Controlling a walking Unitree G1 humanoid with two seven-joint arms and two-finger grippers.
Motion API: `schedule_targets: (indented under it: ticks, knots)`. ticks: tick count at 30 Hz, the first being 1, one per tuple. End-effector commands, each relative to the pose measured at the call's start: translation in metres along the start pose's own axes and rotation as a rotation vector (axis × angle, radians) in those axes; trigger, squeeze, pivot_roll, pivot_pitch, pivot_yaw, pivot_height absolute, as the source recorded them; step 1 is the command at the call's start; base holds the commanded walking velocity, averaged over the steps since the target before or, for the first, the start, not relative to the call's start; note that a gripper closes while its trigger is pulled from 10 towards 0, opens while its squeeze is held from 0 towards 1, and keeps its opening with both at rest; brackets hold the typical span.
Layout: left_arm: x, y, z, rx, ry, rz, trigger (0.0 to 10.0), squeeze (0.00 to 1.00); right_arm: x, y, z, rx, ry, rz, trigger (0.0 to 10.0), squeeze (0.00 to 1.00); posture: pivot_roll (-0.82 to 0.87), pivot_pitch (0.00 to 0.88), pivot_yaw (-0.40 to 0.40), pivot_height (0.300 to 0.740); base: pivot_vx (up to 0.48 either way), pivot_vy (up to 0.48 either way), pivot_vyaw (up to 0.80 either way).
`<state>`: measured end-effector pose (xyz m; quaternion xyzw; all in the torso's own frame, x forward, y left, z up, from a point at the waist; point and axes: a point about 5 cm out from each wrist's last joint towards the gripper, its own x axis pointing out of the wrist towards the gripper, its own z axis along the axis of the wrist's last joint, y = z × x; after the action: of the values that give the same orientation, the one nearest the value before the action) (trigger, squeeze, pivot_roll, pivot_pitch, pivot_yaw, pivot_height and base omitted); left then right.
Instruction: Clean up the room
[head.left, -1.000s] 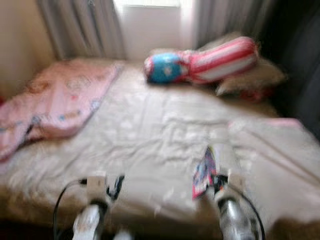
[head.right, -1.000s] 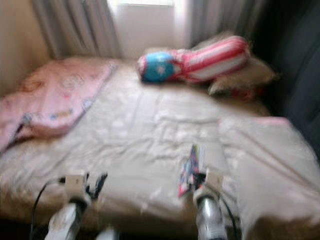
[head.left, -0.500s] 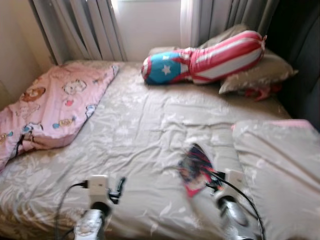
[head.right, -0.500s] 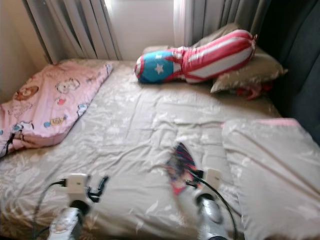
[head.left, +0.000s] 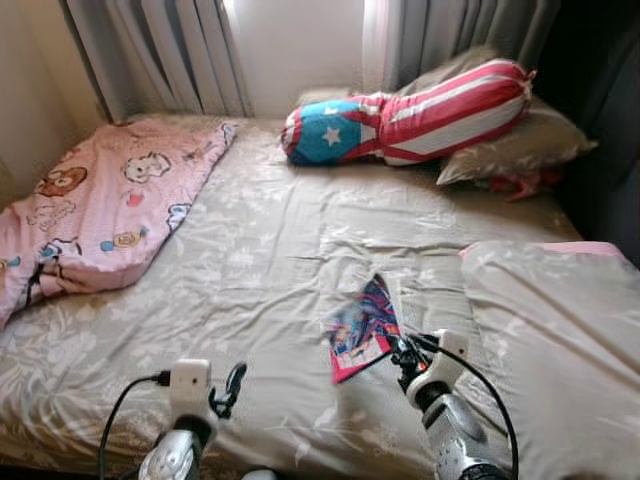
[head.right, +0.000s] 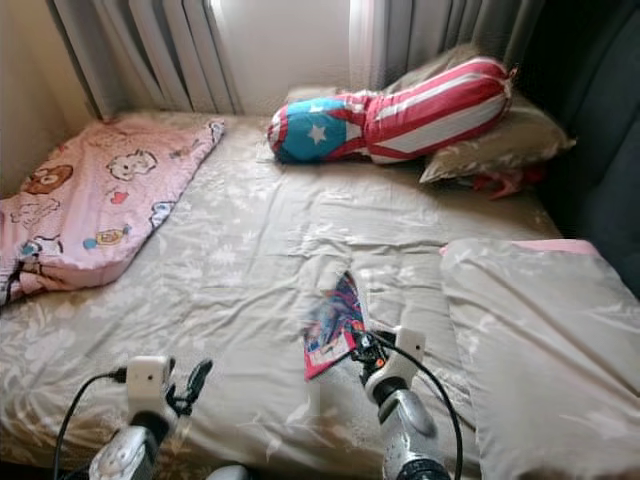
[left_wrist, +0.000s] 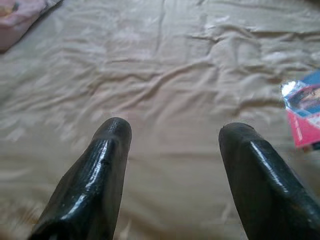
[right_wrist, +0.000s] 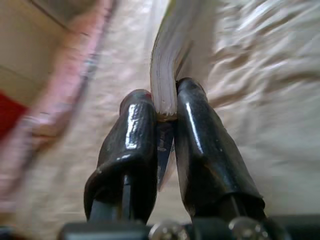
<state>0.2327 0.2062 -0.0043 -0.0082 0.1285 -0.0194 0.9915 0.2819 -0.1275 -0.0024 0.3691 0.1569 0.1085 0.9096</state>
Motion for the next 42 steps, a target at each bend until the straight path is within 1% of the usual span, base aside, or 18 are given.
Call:
schedule_targets:
  ticks: [1, 2, 5, 7, 8, 10, 14, 17, 22, 24, 27, 28, 29, 30, 31, 35, 41, 42]
  knots:
    - [0.001, 0.002, 0.007, 0.015, -0.021, -0.006, 10.0, 0.0, 0.009, 0.01, 0.017, 0.066, -0.048, 0.094, 10.0, 0.0, 0.13, 0.013, 0.019, 0.667, 0.0, 0.0, 0.0]
    - [-0.002, 0.004, 0.008, 0.021, -0.022, -0.007, 10.0, 0.0, 0.007, 0.002, 0.019, 0.105, -0.049, 0.058, 10.0, 0.0, 0.14, 0.025, 0.026, 0.667, 0.0, 0.0, 0.0]
    - [-0.009, 0.006, 0.008, 0.03, -0.023, -0.011, 10.0, 0.0, 0.004, -0.01, 0.021, 0.136, -0.047, -0.021, 10.0, 0.0, 0.15, 0.05, 0.04, 0.667, 0.0, 0.0, 0.0]
    - [-0.012, 0.007, 0.007, 0.037, -0.018, -0.014, 10.0, 0.0, 0.003, -0.012, 0.022, 0.157, -0.05, -0.03, 10.0, 0.0, 0.16, 0.059, 0.046, 0.667, 0.0, 0.0, 0.0]
    - [-0.017, 0.008, 0.006, 0.048, -0.01, -0.019, 10.0, 0.0, 0.002, -0.014, 0.025, 0.226, -0.068, -0.031, 10.0, 0.0, 0.17, 0.067, 0.05, 0.667, 0.0, 0.0, 0.0]
    - [-0.02, 0.009, 0.006, 0.053, -0.007, -0.021, 10.0, 0.0, 0.002, -0.015, 0.028, 0.264, -0.08, -0.02, 10.0, 0.0, 0.17, 0.073, 0.052, 0.667, 0.0, 0.0, 0.0]
    - [-0.033, 0.009, 0.002, 0.06, 0.021, -0.027, 10.0, 0.0, -0.007, -0.038, 0.027, 0.199, -0.022, -0.266, 10.0, 0.0, 0.18, 0.118, 0.066, 0.667, 0.0, 0.0, 0.0]
    - [-0.041, 0.007, 0.004, 0.066, 0.026, -0.036, 10.0, 0.0, -0.018, -0.054, 0.023, 0.185, 0.041, -0.449, 10.0, 0.0, 0.18, 0.16, 0.069, 0.667, 0.0, 0.0, 0.0]
    - [-0.048, 0.003, 0.003, 0.063, 0.041, -0.041, 10.0, 0.0, -0.019, -0.056, 0.023, 0.138, 0.079, -0.446, 10.0, 0.0, 0.21, 0.189, 0.065, 0.667, 0.0, 0.0, 0.0]
    - [-0.059, 0.002, 0.006, 0.057, 0.046, -0.034, 10.0, 0.0, -0.017, -0.056, 0.03, 0.107, 0.073, -0.442, 10.0, 0.0, 0.21, 0.223, 0.061, 0.667, 0.0, 0.0, 0.0]
    - [-0.064, 0.002, 0.006, 0.053, 0.055, -0.029, 10.0, 0.0, -0.018, -0.058, 0.033, 0.084, 0.071, -0.464, 10.0, 0.0, 0.2, 0.234, 0.059, 0.667, 0.0, 0.0, 0.0]
    - [-0.066, 0.002, 0.005, 0.054, 0.06, -0.028, 10.0, 0.0, -0.018, -0.058, 0.035, 0.084, 0.066, -0.465, 10.0, 0.09, 0.2, 0.245, 0.059, 0.667, 0.0, 0.0, 0.0]
    - [-0.067, 0.002, 0.005, 0.054, 0.063, -0.027, 10.0, 0.0, -0.018, -0.059, 0.035, 0.081, 0.064, -0.468, 10.0, 0.67, 0.2, 0.247, 0.058, 0.667, 0.0, 0.0, 0.0]
    - [-0.068, 0.003, 0.004, 0.054, 0.069, -0.025, 10.0, 0.0, -0.019, -0.06, 0.036, 0.073, 0.062, -0.483, 10.0, 0.83, 0.2, 0.248, 0.059, 0.667, 0.0, 0.0, 0.0]
    - [-0.068, 0.003, 0.004, 0.054, 0.072, -0.025, 10.0, 0.0, -0.02, -0.06, 0.036, 0.079, 0.061, -0.485, 10.0, 0.89, 0.19, 0.251, 0.059, 0.667, 0.0, 0.0, 0.0]
    - [-0.068, 0.002, 0.003, 0.053, 0.082, -0.028, 10.0, 0.0, -0.021, -0.061, 0.034, 0.082, 0.062, -0.484, 10.0, 0.89, 0.19, 0.256, 0.064, 0.667, 0.0, 0.0, 0.0]
    - [-0.065, 0.001, 0.004, 0.052, 0.094, -0.031, 10.0, 0.0, -0.027, -0.066, 0.028, 0.072, 0.075, -0.518, 10.0, 0.87, 0.18, 0.245, 0.069, 0.667, 0.0, 0.0, 0.0]
    - [-0.063, 0.001, 0.003, 0.052, 0.098, -0.031, 10.0, 0.0, -0.031, -0.069, 0.025, 0.08, 0.074, -0.534, 10.0, 0.83, 0.18, 0.232, 0.067, 0.667, 0.0, 0.0, 0.0]
